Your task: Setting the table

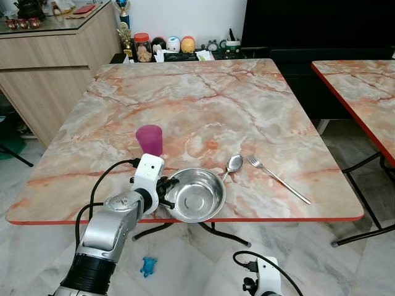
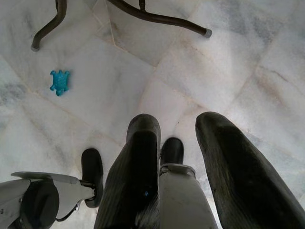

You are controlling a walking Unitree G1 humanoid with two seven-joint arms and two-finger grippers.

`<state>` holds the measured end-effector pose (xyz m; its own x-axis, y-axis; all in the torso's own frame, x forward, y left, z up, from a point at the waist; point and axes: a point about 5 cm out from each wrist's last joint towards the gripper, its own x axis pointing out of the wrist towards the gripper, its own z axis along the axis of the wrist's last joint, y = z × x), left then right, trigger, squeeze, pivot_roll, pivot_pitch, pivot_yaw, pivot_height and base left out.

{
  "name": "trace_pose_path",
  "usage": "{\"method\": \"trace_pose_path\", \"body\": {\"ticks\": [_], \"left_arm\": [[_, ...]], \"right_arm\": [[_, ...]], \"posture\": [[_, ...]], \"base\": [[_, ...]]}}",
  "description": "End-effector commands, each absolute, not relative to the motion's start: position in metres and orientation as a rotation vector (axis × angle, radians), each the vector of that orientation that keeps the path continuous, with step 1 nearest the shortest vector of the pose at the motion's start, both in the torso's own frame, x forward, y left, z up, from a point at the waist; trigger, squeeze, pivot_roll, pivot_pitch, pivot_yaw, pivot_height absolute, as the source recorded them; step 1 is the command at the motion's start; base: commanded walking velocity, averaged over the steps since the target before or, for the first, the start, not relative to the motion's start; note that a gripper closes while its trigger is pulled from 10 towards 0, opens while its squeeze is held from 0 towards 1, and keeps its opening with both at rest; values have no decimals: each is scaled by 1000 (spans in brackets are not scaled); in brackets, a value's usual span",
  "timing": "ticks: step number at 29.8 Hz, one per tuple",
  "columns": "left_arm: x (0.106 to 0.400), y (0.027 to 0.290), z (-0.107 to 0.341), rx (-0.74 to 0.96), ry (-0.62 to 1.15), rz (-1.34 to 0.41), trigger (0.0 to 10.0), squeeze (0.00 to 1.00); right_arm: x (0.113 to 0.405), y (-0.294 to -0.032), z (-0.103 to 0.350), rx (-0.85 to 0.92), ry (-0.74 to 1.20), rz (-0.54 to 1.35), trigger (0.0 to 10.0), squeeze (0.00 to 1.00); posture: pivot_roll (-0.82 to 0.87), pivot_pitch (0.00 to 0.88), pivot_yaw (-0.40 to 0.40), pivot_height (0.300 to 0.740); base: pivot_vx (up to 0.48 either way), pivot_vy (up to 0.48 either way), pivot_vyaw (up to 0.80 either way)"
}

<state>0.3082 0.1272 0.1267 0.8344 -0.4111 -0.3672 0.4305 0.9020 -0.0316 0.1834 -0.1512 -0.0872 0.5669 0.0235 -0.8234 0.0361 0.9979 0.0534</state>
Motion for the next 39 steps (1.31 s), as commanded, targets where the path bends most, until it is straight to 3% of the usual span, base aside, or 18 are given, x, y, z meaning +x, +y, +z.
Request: {"method": "trace_pose_path", "body": {"ticks": [1,5,9,11,12,13,14,25,39], "left_arm": [[307,126,126,67,396,-449,0,0],[307,128,125,-8,388,-433,0,0],[302,122,137,-323,246,-511,0,0],[301,122,139,-399,219,-522,0,0],[300,124,141,-492,166,-529,4863,0],[300,124,141,-492,166,-529,4863,0],[298,126,139,-555,152,-524,10000,0],[294,123,148,-803,12,-594,10000,0],[297,131,146,-852,-28,-524,10000,0]], "right_arm": [[184,-150,-87,69,971,-5,10000,0],[184,-150,-87,67,972,-3,10000,0],[184,-150,-87,68,971,-3,10000,0],[184,-150,-87,68,971,-3,10000,0],[184,-151,-87,66,971,-2,10000,0],[184,-151,-87,66,971,-2,10000,0],[184,-151,-87,66,971,-2,10000,0],[184,-152,-87,59,972,0,10000,0],[184,-153,-87,58,971,-6,10000,0]], "posture": [[110,9,18,740],[111,9,17,740],[114,6,13,740],[114,6,13,740],[113,6,12,740],[113,6,12,740],[111,4,11,740],[105,3,0,740],[102,0,-5,740]], "base": [[0,0,0],[0,0,0],[0,0,0],[0,0,0],[0,0,0],[0,0,0],[0,0,0],[0,0,0],[0,-42,0]]}}
